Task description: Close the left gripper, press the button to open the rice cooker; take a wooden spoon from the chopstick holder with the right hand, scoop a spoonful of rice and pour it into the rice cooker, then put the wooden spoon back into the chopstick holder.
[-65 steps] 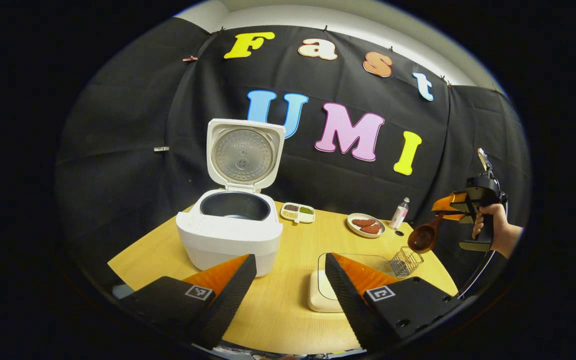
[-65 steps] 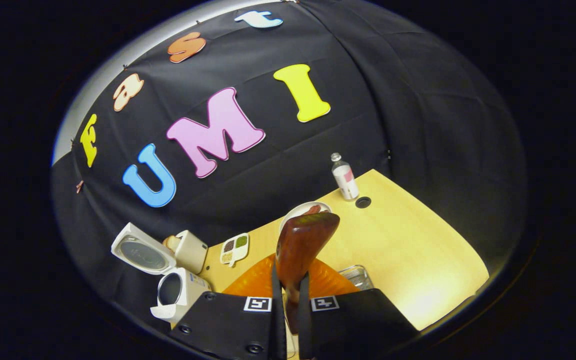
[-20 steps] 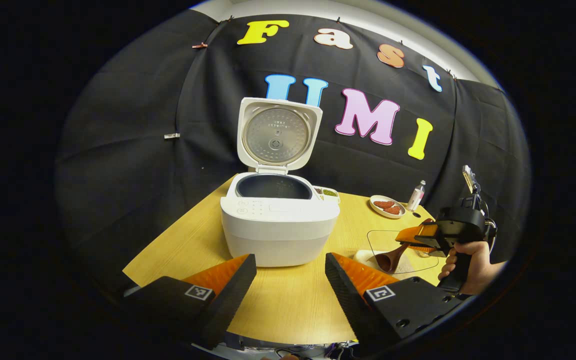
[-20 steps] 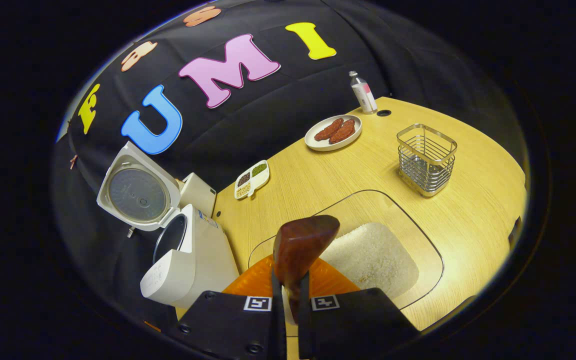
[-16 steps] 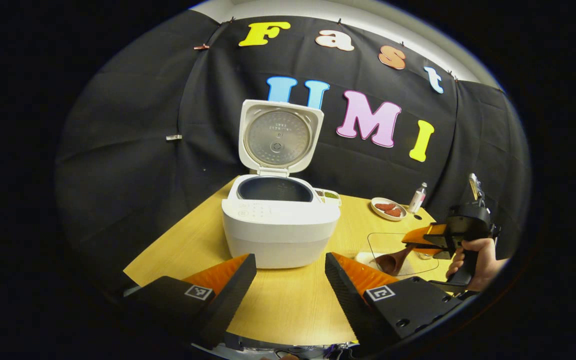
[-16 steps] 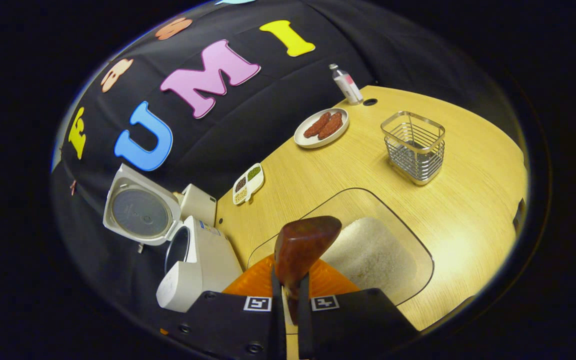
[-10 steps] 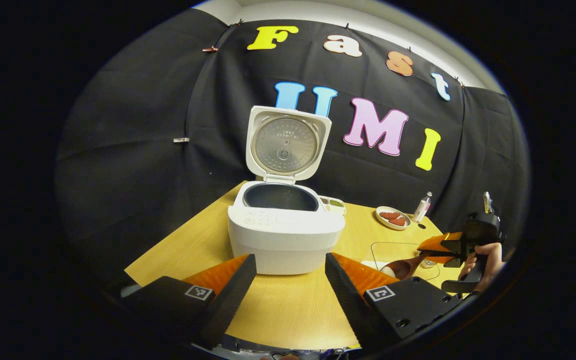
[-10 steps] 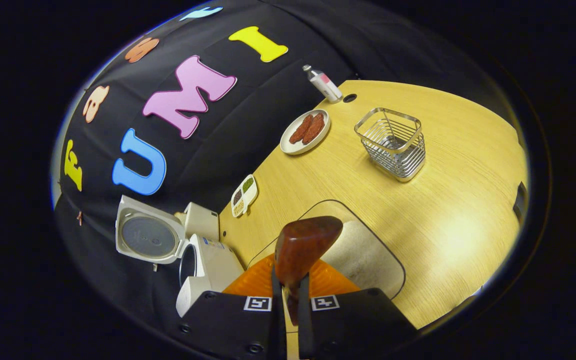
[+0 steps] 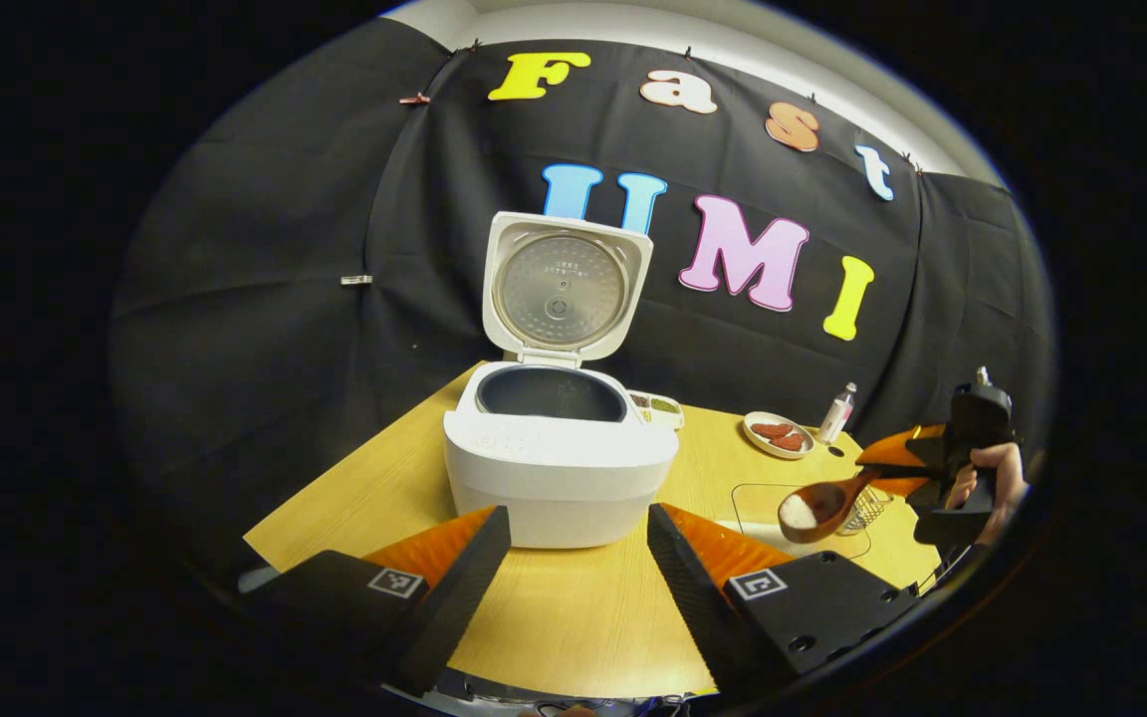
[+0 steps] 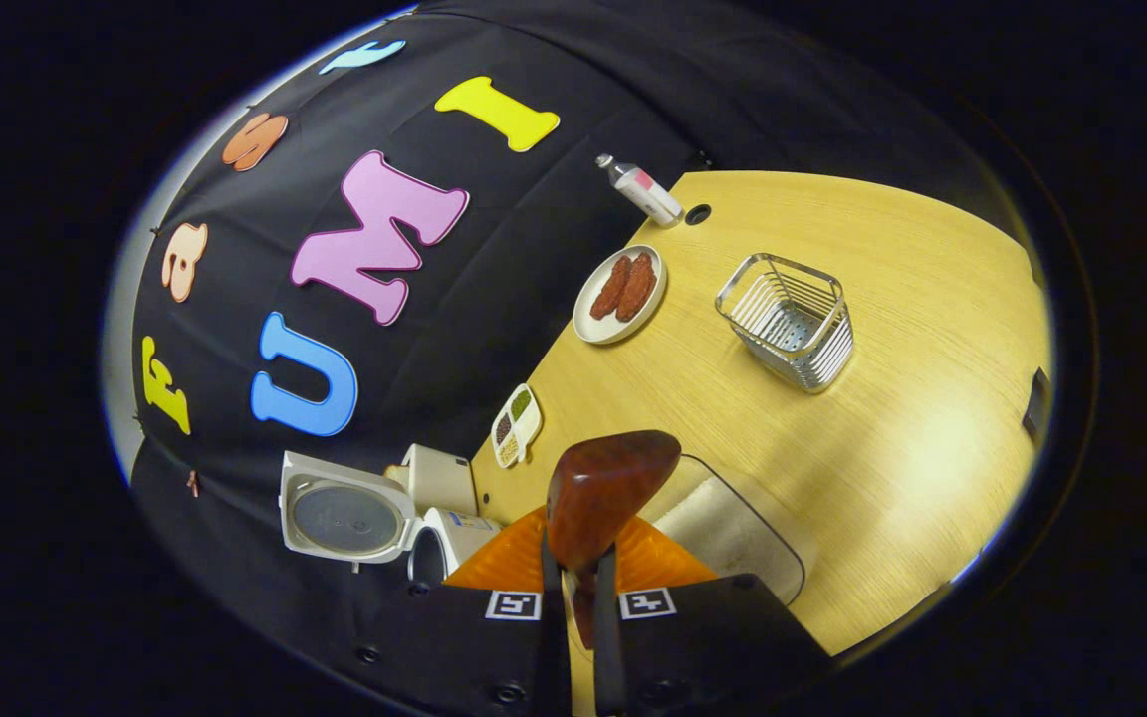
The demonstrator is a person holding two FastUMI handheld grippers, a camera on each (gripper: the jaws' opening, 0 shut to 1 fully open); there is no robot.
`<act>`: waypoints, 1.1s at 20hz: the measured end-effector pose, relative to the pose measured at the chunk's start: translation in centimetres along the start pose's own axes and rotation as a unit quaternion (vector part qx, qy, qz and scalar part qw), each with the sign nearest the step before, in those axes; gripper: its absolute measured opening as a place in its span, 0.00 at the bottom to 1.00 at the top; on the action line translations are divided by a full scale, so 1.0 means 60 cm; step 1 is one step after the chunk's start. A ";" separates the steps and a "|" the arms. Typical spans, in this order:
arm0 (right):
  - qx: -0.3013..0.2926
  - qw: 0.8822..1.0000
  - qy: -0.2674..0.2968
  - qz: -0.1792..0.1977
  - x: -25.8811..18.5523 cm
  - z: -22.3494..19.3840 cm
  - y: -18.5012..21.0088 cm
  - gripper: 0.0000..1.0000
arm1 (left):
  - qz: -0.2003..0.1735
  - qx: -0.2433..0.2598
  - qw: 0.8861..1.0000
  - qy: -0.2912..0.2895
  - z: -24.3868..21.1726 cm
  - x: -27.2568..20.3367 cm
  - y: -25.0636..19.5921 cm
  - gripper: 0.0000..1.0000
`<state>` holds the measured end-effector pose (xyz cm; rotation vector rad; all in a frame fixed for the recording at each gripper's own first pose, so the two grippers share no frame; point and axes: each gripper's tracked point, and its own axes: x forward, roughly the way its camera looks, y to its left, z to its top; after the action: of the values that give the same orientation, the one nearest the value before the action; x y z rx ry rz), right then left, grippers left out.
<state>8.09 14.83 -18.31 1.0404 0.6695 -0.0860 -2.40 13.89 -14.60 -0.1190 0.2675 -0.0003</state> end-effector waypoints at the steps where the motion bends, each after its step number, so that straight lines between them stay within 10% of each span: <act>1: -0.005 1.000 -0.001 0.005 0.004 0.005 0.013 0.14 | 0.002 0.000 1.000 0.000 -0.004 -0.001 0.002 0.95; 22: -0.038 0.990 0.039 0.128 0.102 -0.068 0.360 0.14 | 0.085 -0.029 0.996 -0.014 -0.006 -0.057 0.156 0.95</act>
<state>19.08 30.92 -6.43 1.0509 0.6004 0.2028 -5.95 23.18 -15.13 -0.1537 0.2493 0.1791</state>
